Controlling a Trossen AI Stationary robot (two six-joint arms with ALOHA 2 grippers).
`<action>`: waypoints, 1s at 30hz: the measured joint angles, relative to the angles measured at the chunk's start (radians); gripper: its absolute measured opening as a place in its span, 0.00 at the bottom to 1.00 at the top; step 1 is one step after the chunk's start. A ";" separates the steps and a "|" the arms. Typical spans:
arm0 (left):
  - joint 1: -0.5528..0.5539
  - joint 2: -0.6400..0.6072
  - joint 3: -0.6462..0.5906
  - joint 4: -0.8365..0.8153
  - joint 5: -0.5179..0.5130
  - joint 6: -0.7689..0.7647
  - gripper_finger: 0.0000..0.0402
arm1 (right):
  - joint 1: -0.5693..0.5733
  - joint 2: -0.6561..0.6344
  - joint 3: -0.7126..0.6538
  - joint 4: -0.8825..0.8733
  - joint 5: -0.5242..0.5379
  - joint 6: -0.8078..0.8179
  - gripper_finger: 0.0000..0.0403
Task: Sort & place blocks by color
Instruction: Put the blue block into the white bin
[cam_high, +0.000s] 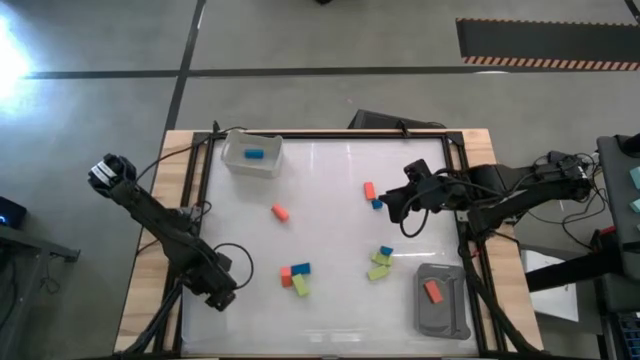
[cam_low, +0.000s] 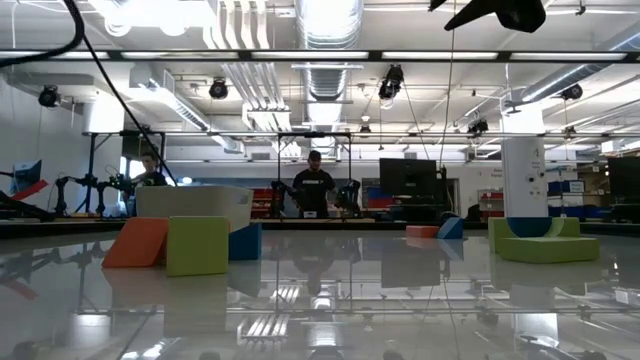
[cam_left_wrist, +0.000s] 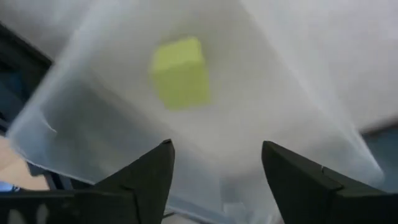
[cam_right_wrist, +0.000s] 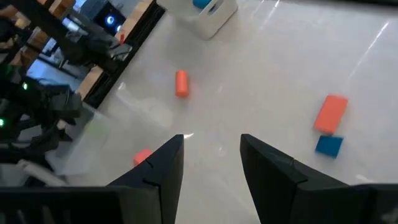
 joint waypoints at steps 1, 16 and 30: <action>0.000 -0.009 0.009 -0.002 0.002 0.002 0.58 | 0.000 0.000 0.000 0.000 -0.011 0.011 0.37; 0.007 -0.230 0.175 0.060 -0.031 0.039 0.59 | 0.003 0.112 0.001 0.238 -0.213 -0.107 0.37; 0.011 -0.307 0.203 0.146 -0.509 0.364 0.59 | 0.014 0.346 0.001 0.472 -0.268 -0.426 0.37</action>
